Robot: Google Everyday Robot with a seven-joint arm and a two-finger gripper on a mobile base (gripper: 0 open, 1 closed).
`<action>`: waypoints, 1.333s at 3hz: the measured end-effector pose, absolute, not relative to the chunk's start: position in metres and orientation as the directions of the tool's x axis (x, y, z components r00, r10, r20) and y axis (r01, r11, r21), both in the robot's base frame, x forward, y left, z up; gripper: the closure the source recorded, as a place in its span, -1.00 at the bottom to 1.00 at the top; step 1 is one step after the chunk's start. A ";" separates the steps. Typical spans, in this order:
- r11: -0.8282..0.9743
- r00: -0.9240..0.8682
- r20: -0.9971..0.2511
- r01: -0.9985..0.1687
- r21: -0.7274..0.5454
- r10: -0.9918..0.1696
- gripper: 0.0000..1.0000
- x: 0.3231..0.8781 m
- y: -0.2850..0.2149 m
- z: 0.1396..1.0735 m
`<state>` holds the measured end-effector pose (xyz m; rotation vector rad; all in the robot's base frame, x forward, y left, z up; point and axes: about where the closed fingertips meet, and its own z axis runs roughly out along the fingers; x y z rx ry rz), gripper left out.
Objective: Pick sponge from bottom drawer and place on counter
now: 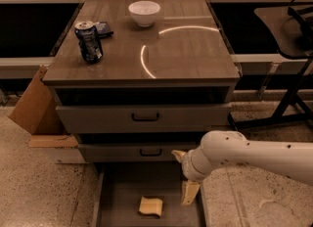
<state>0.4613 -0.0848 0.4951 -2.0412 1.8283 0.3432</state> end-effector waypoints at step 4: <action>-0.075 0.059 -0.528 -0.997 0.009 -0.847 -1.00 0.459 -0.074 0.358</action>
Offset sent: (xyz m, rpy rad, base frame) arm 0.0033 0.0019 -0.1404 0.1175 0.1026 -0.0043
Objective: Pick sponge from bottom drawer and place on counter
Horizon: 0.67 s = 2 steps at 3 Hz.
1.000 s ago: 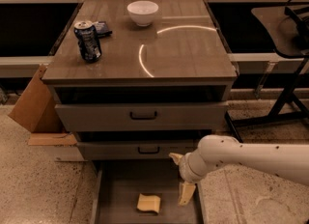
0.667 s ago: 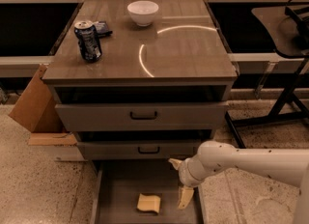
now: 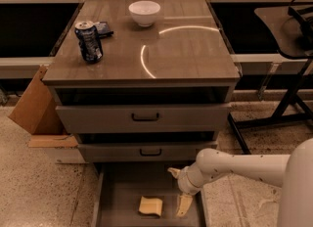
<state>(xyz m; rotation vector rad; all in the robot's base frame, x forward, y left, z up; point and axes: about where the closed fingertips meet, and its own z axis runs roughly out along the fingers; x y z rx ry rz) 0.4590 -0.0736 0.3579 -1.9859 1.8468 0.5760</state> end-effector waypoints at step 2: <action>-0.109 0.078 -0.539 -0.994 0.025 -0.838 -1.00 0.469 -0.054 0.298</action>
Offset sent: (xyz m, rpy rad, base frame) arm 0.0191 0.0345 -0.1111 0.0411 0.0261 0.0484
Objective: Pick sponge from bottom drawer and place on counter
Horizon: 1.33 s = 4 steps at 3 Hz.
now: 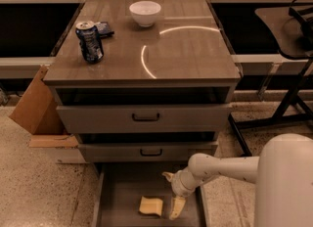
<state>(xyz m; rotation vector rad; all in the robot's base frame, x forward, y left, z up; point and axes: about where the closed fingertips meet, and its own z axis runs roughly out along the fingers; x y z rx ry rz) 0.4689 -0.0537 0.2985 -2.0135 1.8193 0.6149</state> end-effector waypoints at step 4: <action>-0.050 0.073 -0.624 -0.997 -0.054 -0.778 -1.00 0.500 -0.013 0.185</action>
Offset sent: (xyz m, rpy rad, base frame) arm 0.0220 0.0327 -0.1103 0.1035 -0.0688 -0.0678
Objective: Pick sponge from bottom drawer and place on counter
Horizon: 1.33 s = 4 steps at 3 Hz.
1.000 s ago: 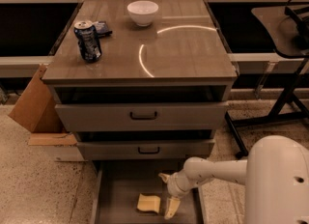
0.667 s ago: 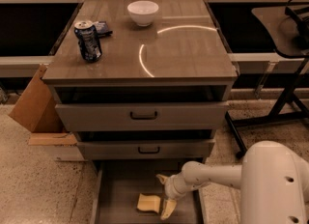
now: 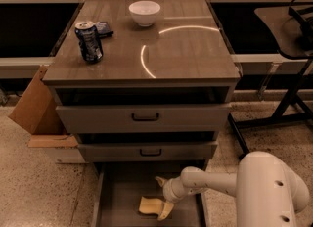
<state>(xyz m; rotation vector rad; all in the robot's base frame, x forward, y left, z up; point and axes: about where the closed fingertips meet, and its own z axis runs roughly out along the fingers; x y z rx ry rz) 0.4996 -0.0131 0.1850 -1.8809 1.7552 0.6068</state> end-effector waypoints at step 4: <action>-0.051 0.052 -0.567 -0.999 -0.017 -0.822 -0.62 0.495 0.018 0.104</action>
Offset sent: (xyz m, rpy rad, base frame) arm 0.0082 0.0227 -0.0699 -0.0750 0.0010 -0.0241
